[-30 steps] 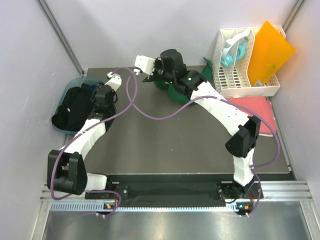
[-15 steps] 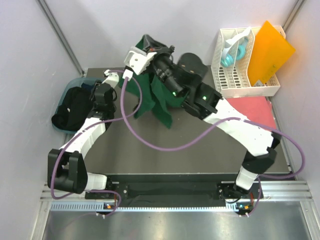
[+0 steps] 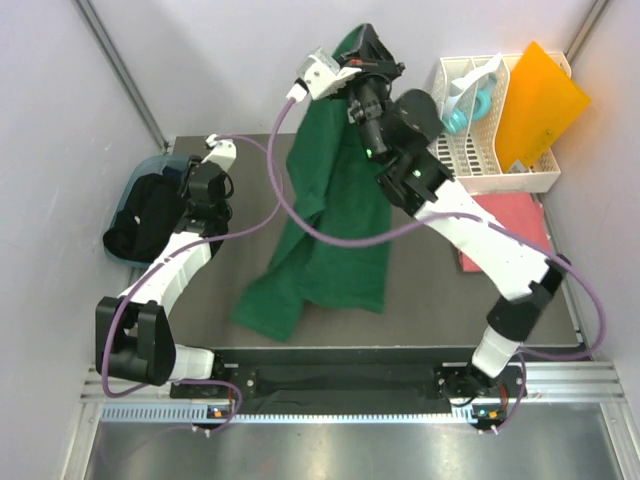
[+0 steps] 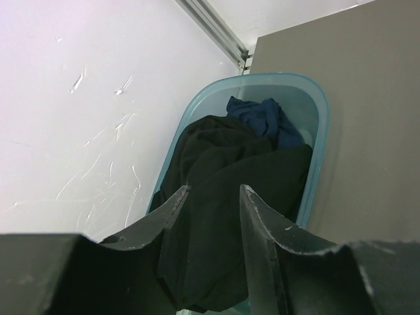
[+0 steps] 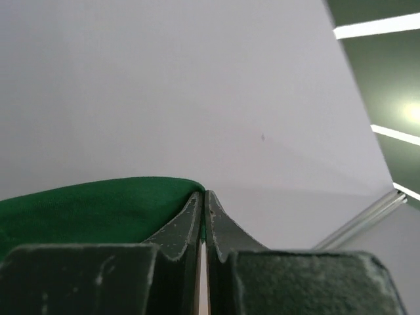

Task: Fold and stack the t-shirts
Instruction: Flatten out the tshirt

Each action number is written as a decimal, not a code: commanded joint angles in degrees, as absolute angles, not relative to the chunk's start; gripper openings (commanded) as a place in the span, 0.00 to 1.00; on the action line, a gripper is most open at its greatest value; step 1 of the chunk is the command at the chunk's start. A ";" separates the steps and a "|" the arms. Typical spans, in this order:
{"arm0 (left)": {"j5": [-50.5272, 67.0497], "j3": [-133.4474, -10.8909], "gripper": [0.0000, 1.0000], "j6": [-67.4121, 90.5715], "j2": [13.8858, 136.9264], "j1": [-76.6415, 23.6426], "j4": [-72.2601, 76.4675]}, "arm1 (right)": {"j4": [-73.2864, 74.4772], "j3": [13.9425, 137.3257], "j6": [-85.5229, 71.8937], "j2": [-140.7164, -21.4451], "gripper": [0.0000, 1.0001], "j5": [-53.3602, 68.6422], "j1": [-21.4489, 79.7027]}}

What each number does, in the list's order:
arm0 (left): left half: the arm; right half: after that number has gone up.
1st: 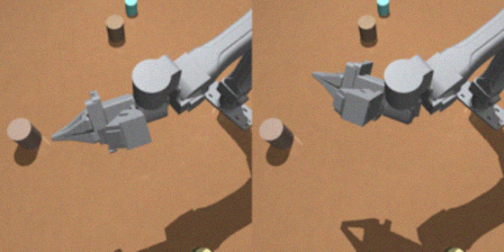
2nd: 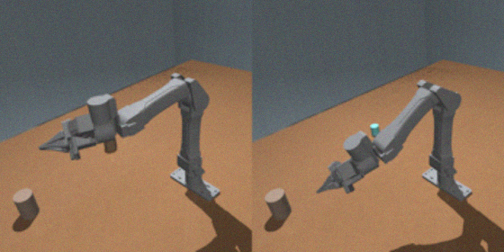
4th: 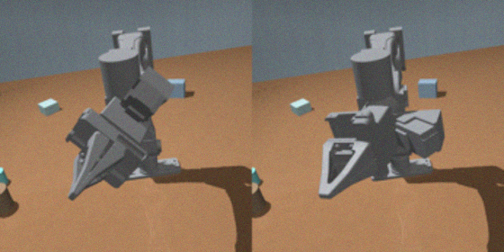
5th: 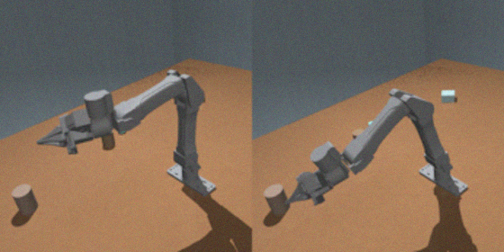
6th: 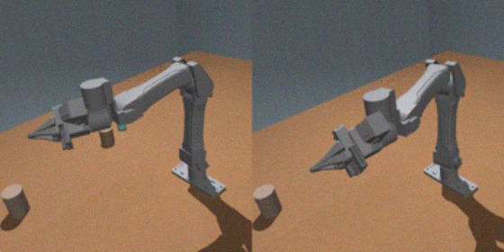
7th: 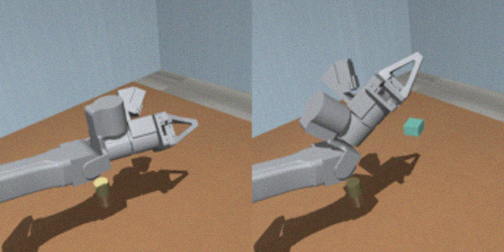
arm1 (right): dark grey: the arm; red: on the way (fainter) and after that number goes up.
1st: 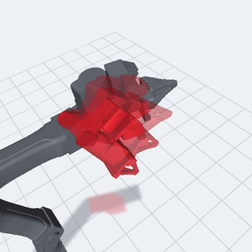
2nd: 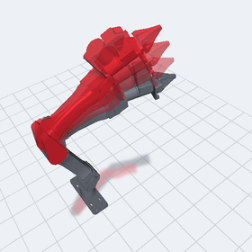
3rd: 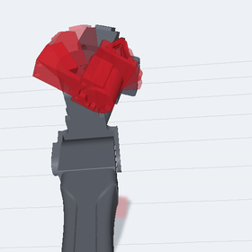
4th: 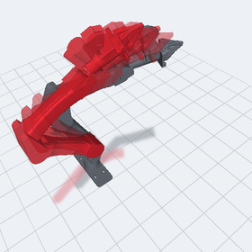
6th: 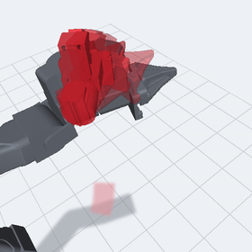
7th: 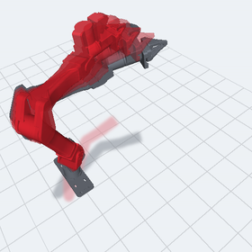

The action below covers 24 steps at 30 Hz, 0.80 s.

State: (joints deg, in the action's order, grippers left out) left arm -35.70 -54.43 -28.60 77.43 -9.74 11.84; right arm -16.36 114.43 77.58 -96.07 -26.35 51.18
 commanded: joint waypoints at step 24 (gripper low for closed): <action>-13.40 -52.13 0.45 -33.82 66.46 -10.19 -2.43 | -15.68 106.36 73.94 -119.66 0.92 -42.03 24.79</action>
